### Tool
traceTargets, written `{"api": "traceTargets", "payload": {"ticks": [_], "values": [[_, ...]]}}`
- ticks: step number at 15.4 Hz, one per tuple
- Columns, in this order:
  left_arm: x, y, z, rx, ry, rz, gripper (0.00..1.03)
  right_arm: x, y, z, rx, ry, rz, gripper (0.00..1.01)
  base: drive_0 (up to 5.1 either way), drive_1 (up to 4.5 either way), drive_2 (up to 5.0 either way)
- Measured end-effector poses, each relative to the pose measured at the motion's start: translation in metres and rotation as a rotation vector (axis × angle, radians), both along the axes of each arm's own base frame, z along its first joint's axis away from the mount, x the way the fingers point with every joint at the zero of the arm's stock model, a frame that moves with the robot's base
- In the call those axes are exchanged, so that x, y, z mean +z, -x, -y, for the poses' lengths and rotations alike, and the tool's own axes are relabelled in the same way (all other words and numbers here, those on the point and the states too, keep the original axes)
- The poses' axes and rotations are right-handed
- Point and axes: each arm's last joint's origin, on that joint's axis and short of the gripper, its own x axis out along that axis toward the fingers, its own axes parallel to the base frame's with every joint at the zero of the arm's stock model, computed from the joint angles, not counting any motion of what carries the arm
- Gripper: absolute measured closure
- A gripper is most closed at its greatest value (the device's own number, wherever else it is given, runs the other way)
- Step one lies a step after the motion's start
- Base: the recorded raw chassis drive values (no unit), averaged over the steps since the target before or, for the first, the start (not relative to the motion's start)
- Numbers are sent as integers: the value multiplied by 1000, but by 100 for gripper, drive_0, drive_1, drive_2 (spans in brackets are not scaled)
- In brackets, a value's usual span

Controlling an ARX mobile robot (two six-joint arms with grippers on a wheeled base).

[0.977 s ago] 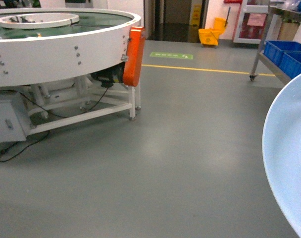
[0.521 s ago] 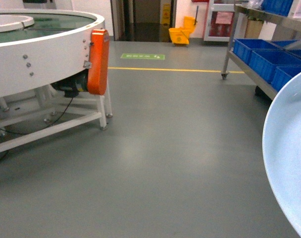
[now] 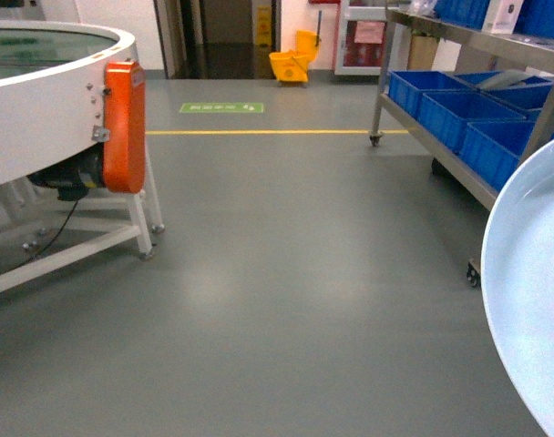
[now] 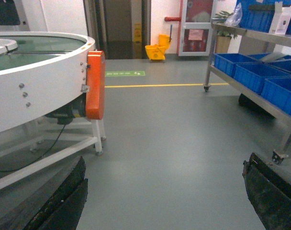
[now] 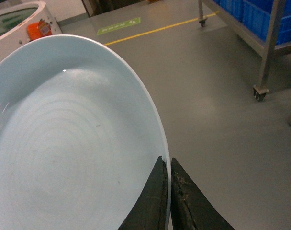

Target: Place blue tray on left shelf second layer neatly

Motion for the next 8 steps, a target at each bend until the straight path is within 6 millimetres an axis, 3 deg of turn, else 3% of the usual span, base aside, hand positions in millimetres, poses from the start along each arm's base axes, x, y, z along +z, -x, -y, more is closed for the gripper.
{"api": "traceTargets", "payload": {"ticks": [8], "values": [[0, 0, 0, 0, 0, 0, 5, 0, 0, 0, 0, 0, 1, 99, -156, -156, -156]]}}
